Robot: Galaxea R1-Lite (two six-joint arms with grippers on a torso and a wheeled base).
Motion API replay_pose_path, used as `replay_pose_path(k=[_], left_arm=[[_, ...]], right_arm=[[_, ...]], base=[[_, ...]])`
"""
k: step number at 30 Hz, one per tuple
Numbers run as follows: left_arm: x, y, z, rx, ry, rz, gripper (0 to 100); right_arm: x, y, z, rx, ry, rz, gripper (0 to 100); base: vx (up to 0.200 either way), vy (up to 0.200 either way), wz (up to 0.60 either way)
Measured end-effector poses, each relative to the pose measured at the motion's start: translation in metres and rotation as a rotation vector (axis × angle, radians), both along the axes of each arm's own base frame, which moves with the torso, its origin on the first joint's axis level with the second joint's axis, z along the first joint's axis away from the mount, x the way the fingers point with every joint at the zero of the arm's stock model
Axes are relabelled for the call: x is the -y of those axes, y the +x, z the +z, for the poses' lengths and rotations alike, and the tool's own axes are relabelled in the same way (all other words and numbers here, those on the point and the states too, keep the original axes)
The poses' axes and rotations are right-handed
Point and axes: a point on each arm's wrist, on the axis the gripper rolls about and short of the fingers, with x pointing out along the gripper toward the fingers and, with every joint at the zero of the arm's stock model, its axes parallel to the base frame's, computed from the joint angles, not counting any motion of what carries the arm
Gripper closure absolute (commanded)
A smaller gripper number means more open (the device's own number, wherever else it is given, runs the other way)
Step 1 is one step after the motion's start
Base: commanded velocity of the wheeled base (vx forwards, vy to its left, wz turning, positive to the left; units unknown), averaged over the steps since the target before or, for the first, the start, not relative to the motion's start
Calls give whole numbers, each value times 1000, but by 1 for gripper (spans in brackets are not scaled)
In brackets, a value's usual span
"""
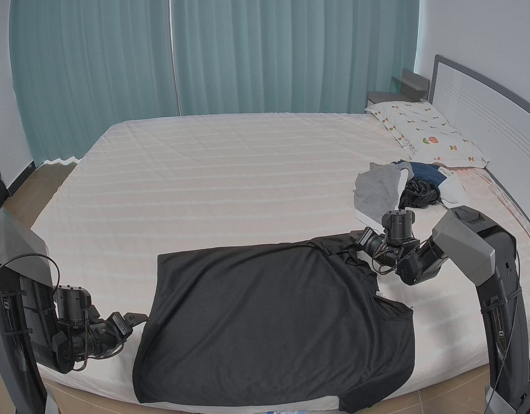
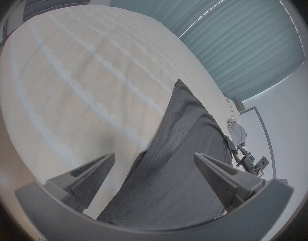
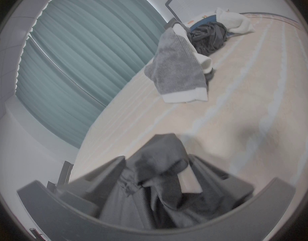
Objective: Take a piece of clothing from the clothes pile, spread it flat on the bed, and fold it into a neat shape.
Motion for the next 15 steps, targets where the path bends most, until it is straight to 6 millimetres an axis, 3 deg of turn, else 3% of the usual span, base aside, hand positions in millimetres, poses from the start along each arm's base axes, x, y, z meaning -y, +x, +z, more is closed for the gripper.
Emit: replay_pose_path(k=[5, 15], left_arm=[[0, 0, 0, -1, -2, 1, 0], [0, 0, 0, -2, -3, 1, 0]], right_arm=[[3, 10, 8, 69, 7, -6, 100], [0, 42, 48, 248, 35, -12, 100]], base=[[0, 0, 0], [0, 0, 0]])
